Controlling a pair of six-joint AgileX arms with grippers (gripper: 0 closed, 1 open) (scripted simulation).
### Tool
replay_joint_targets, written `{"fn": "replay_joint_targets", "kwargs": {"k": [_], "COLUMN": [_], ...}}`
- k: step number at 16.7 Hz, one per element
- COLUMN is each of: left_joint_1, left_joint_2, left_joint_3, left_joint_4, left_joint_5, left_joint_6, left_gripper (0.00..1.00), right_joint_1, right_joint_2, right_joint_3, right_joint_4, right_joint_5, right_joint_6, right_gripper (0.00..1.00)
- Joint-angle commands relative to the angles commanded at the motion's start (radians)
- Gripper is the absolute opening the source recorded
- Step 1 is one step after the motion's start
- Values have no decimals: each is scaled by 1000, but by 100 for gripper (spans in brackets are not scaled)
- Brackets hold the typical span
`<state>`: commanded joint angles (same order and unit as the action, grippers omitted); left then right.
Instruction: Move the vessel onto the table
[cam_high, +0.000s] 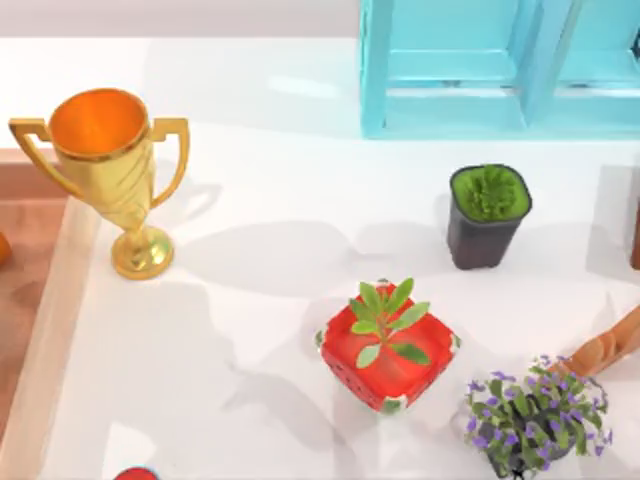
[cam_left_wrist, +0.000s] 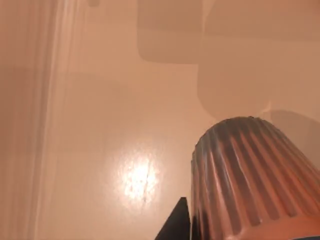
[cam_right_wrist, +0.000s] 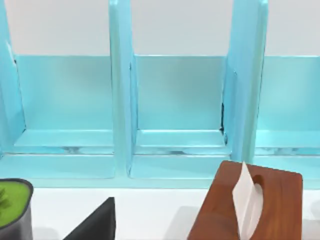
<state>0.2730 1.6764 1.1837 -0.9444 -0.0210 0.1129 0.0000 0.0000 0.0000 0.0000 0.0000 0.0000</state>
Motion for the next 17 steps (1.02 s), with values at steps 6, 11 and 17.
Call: {"fn": "replay_joint_targets", "kwargs": {"k": [6, 11, 17], "left_joint_1": [-248, -380, -409], "left_joint_2": [-58, -104, -92], "left_joint_3": [95, 125, 127], "left_joint_4": [-245, -364, -366], "left_joint_5": [13, 18, 18], "left_joint_6": [-140, -197, -226], "left_gripper": [0, 0, 0], "right_joint_1": [0, 0, 0], "right_joint_2": [0, 0, 0], "right_joint_3": [0, 0, 0], "right_joint_4": [0, 0, 0], "right_joint_5": [0, 0, 0], "right_joint_6": [0, 0, 0], "right_gripper": [100, 100, 100]}}
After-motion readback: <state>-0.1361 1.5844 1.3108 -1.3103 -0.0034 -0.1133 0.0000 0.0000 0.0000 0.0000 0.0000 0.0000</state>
